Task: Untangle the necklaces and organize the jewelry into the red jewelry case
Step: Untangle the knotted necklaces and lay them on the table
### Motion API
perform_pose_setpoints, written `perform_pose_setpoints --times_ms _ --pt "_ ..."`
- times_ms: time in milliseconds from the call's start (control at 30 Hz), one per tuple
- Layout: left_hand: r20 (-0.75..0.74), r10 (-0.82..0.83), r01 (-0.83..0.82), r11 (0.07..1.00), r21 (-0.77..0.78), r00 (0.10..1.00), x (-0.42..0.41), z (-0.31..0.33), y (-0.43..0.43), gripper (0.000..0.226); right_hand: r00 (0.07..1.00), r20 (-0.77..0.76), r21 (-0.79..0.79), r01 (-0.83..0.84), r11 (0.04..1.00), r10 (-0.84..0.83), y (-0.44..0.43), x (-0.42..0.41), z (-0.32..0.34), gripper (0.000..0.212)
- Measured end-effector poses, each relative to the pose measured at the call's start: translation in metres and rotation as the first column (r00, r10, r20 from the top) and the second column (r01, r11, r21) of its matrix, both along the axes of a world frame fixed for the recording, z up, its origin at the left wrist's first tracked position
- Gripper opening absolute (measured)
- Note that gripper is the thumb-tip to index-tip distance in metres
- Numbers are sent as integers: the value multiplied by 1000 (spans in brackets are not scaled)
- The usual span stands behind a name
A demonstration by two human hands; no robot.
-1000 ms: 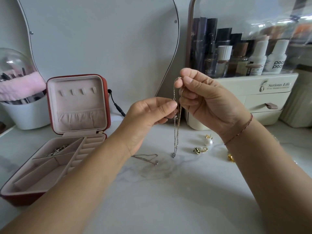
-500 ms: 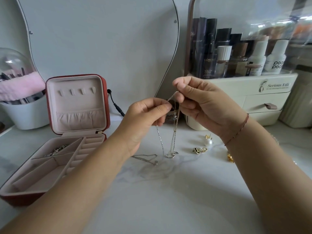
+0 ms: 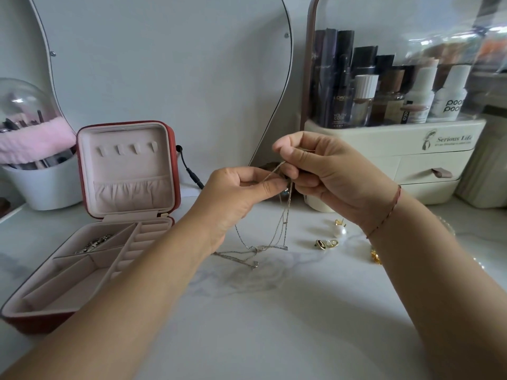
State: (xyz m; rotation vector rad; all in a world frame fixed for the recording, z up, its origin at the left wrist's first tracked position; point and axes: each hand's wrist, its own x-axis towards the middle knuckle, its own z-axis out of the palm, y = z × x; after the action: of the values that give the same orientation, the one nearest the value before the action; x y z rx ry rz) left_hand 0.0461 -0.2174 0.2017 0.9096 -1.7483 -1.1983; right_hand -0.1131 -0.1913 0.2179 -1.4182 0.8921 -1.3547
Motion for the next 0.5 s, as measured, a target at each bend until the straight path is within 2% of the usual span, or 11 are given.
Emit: perform_pose_setpoints --times_ms 200,333,433,500 --pt "-61 156 -153 987 55 986 3 -8 -14 12 997 49 -16 58 998 -58 0 -7 3 6" --pt "-95 213 -209 976 55 972 5 -9 -17 12 980 107 20 167 986 -169 0 -19 6 6" --pt "-91 238 -238 971 18 967 5 -8 -18 9 946 2 29 324 946 -324 0 -25 5 9" --pt "-94 252 -253 968 1 963 5 -7 -17 7 860 -183 -16 482 876 -476 -1 -26 4 13"
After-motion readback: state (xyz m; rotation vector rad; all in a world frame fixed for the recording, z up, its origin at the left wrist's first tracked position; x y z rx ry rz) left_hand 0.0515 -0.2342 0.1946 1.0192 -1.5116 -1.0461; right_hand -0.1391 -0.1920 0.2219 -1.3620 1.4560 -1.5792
